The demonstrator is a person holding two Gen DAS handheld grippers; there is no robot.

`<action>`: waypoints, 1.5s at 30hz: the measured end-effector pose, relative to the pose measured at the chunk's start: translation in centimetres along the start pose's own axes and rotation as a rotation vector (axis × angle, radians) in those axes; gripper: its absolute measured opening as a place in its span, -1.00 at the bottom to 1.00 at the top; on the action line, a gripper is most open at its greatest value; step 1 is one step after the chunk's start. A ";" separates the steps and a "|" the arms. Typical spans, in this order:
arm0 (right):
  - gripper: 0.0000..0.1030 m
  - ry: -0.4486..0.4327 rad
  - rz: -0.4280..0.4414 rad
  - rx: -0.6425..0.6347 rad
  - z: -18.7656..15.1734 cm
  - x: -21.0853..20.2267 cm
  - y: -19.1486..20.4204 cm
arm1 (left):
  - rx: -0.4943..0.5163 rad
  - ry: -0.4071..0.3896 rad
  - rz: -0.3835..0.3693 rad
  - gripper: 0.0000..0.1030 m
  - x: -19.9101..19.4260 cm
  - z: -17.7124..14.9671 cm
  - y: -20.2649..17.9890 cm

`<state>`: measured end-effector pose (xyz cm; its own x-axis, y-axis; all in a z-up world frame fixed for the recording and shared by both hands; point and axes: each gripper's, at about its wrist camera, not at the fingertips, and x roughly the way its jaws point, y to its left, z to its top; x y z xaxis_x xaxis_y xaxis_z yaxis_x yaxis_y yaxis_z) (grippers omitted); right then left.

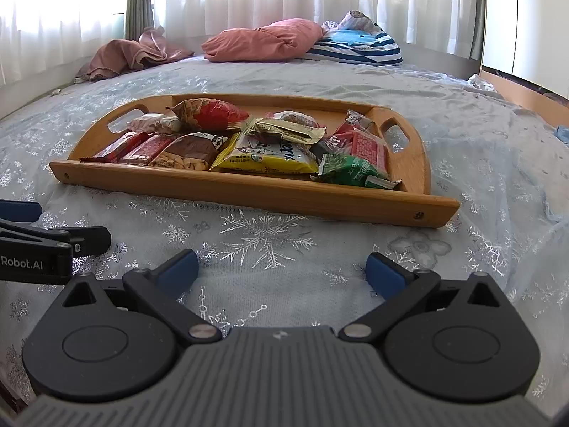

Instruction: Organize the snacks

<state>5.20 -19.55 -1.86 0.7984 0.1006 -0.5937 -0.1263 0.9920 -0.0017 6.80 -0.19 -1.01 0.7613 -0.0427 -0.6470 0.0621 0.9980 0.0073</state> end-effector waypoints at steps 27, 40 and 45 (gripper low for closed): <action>1.00 -0.005 -0.006 -0.017 -0.1 0.0 0.2 | 0.016 0.018 -0.002 1.00 0.4 0.1 -0.1; 1.00 -0.004 -0.006 -0.019 -0.1 0.1 0.2 | 0.016 0.018 -0.002 1.00 0.4 0.1 -0.1; 1.00 -0.003 -0.006 -0.021 -0.1 0.1 0.3 | 0.017 0.018 -0.002 1.00 0.5 0.1 -0.1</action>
<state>5.14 -19.30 -2.00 0.8011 0.0954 -0.5909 -0.1340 0.9907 -0.0218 7.19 -0.29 -1.25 0.7496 -0.0435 -0.6605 0.0745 0.9970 0.0188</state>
